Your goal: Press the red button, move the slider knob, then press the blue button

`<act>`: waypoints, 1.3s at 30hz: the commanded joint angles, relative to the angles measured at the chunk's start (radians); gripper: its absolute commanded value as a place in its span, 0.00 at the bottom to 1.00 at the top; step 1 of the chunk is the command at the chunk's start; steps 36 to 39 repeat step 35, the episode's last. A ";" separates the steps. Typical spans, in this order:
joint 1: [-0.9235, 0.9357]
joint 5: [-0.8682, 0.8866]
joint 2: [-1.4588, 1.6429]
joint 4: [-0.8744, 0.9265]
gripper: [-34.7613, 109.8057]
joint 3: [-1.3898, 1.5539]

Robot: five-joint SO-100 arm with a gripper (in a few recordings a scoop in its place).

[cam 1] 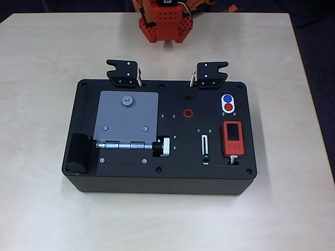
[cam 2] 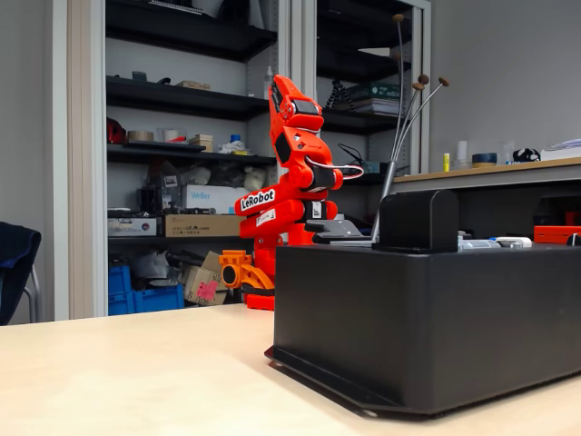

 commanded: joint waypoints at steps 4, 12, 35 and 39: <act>0.020 0.247 -0.003 -0.009 0.24 0.003; 0.020 0.247 -0.003 -0.008 0.24 0.003; 0.020 0.037 -0.003 -0.008 0.24 0.003; 0.020 0.037 -0.003 -0.008 0.24 0.003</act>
